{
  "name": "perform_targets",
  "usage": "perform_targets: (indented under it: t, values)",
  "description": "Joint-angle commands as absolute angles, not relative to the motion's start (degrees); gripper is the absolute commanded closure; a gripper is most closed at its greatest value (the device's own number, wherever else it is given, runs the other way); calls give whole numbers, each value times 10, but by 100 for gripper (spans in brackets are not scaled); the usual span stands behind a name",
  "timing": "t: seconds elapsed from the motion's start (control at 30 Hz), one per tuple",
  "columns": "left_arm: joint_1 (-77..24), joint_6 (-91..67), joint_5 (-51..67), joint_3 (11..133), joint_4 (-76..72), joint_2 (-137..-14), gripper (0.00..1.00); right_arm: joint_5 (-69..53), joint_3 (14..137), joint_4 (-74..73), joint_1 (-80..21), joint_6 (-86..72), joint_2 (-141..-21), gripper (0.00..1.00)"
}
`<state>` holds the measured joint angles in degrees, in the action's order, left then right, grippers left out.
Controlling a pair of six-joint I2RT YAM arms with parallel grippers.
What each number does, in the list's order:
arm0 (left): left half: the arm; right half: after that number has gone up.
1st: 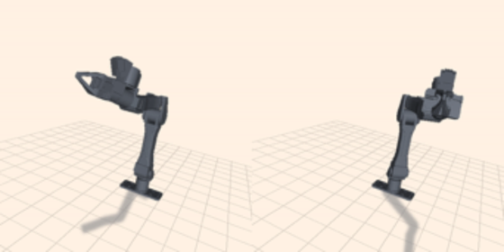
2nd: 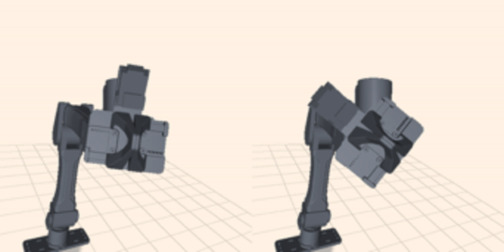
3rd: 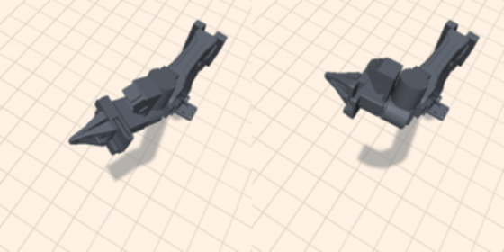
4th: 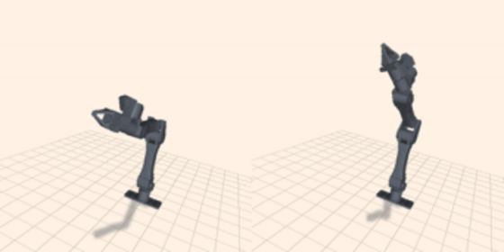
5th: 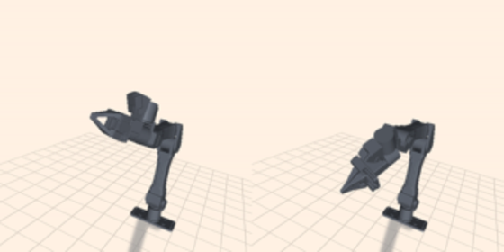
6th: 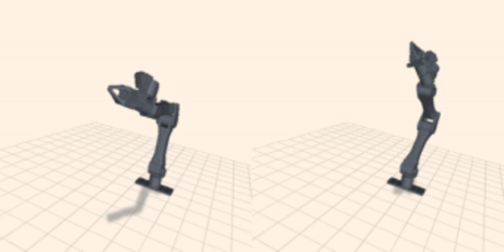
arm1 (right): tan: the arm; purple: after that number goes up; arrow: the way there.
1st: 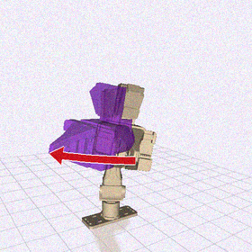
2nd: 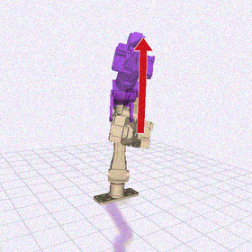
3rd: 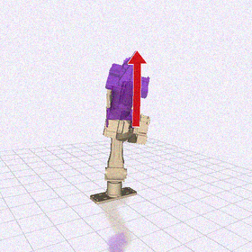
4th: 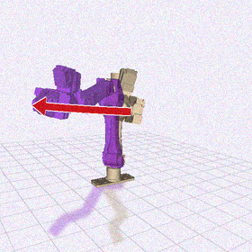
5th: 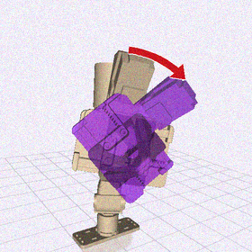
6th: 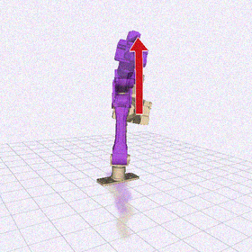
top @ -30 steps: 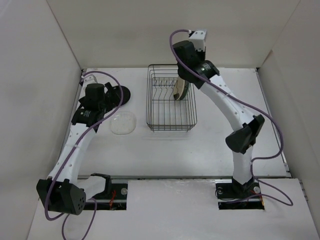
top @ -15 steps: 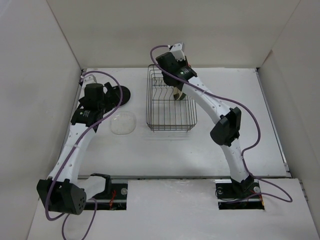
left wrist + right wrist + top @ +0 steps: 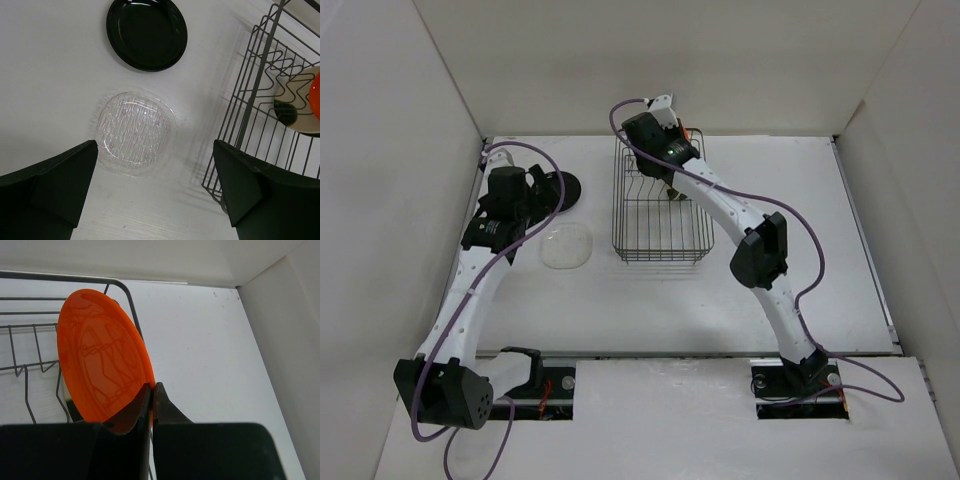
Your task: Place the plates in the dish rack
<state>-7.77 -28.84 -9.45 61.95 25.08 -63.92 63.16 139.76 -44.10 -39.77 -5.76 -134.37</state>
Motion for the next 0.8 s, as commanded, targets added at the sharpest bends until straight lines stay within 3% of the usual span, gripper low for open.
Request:
perform_targets:
  t: [0.0,0.67,0.77]
  values:
    - [-75,-292,-86,622,231,-635,0,662,1419,-390,-404,-53,-1349,100]
    - [-75,-292,-70,612,221,-625,0,726,1397,-360,-431,-36,-1381,100]
    - [-75,-292,-70,612,221,-625,0,726,1384,-352,-437,-36,-1381,90]
